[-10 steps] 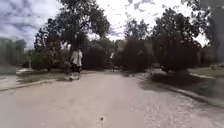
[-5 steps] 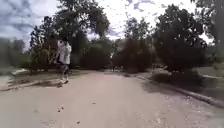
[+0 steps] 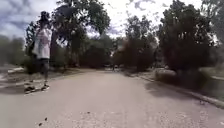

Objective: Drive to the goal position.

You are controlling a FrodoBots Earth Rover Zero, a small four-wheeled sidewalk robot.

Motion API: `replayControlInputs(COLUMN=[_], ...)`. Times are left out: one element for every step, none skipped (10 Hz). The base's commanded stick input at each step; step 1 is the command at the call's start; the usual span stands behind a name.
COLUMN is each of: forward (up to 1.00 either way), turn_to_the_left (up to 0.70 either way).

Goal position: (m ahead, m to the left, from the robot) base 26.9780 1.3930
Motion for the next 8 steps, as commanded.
replayControlInputs(forward=[0.85,0.85,0.85,0.85,0.85,0.85,0.85,0.85], turn_to_the_left=[0.00,0.00,0.00,0.00,0.00,0.00,0.00,0.00])
